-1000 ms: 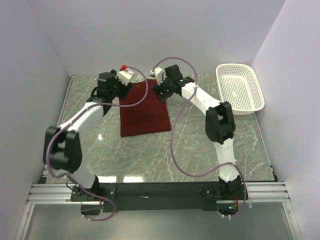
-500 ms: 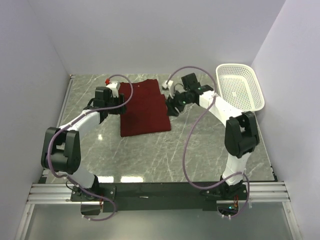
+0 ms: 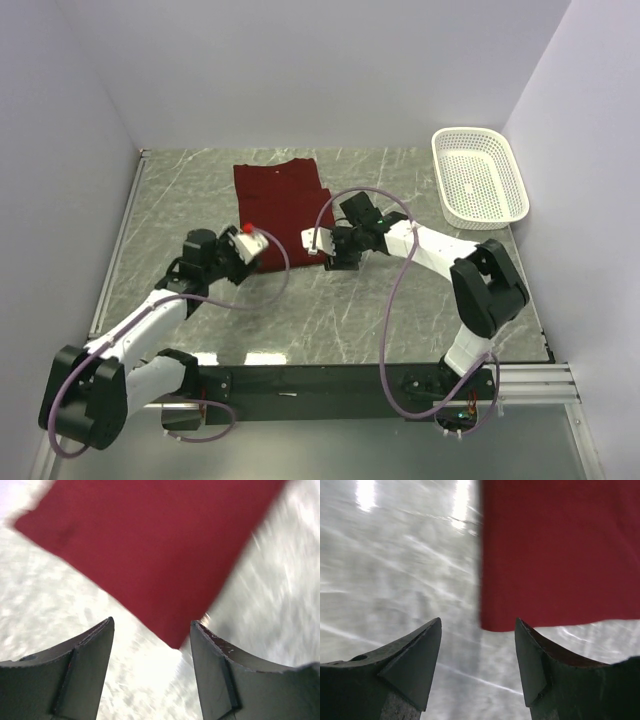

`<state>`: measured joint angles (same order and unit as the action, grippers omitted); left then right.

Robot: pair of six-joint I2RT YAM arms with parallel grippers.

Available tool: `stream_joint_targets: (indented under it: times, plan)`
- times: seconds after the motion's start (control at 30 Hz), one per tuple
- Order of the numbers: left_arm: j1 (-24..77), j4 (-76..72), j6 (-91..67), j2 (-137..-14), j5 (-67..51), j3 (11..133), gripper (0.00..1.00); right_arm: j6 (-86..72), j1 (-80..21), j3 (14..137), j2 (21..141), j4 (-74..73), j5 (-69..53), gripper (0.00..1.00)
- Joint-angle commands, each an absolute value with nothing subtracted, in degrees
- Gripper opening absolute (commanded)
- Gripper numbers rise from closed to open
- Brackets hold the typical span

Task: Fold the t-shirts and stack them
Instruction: Fold the tshirt

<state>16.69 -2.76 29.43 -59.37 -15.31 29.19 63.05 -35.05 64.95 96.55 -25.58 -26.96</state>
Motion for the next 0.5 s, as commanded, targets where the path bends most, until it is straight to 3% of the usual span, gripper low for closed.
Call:
stream_joint_targets:
  times: [0.0, 0.47]
  plan:
    - [19.2, -4.2, 42.9, -61.0, -16.5, 27.0, 0.67, 67.1, -34.8, 67.7, 98.3, -19.0, -22.9, 0.67]
    - [21.3, -3.0, 45.1, -72.5, -15.6, 29.6, 0.61, 69.3, -36.6, 68.4, 102.7, -19.3, -20.9, 0.66]
